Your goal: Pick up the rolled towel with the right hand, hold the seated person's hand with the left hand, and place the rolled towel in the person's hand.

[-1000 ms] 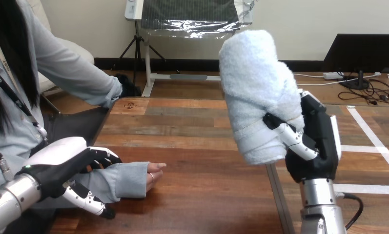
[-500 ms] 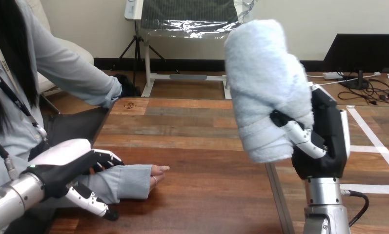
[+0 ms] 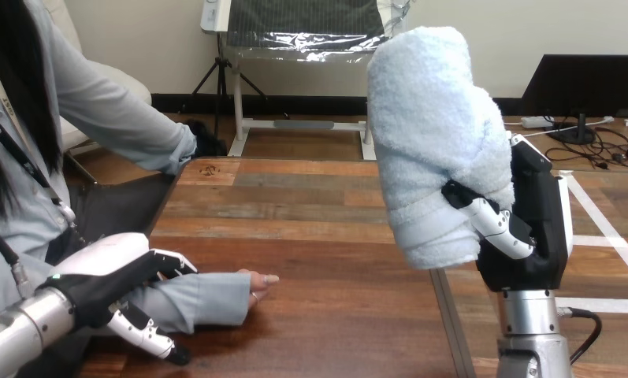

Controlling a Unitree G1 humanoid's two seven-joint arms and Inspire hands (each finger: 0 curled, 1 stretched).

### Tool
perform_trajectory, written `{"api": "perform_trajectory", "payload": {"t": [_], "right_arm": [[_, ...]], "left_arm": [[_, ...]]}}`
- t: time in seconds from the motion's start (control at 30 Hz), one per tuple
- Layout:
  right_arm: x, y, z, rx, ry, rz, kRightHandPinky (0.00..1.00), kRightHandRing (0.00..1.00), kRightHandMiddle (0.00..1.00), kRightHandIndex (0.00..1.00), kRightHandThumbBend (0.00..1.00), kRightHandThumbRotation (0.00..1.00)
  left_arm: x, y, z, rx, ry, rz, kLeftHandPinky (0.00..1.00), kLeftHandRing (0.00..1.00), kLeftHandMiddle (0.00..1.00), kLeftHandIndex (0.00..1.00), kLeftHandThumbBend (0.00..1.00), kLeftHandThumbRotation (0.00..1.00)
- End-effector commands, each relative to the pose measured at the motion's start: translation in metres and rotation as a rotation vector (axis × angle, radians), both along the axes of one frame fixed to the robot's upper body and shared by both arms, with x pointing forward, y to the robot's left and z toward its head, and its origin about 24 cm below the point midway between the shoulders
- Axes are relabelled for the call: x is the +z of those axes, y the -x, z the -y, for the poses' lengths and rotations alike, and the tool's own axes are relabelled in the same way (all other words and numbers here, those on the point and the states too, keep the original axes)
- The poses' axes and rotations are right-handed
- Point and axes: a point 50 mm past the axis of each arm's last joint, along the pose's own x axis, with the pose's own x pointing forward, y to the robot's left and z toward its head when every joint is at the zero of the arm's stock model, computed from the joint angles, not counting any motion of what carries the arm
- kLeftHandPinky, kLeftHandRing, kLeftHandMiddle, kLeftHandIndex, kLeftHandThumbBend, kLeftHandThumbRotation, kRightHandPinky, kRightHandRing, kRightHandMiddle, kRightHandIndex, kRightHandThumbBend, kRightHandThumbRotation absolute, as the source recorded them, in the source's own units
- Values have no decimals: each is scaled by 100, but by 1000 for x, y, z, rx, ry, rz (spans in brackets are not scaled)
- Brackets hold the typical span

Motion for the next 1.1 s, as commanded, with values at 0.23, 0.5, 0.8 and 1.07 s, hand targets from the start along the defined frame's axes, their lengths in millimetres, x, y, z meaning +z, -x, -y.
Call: {"api": "perform_trajectory", "payload": {"t": [0.23,0.5,0.8,1.07], "right_arm": [[20,-4,-4,31,4,90,13,22,33,37,53,0],[17,-4,-4,45,20,79,14,24,34,37,52,0],[9,-5,-6,79,15,27,15,25,36,38,53,0],[1,-6,-10,102,27,-11,16,26,37,38,53,0]], "left_arm": [[15,-15,9,-23,34,108,53,59,64,65,100,13],[16,-14,11,-32,41,125,50,56,59,60,95,2],[20,-14,13,-48,57,169,44,50,54,55,92,0],[28,-16,16,-57,67,189,40,46,50,51,89,0]]}}
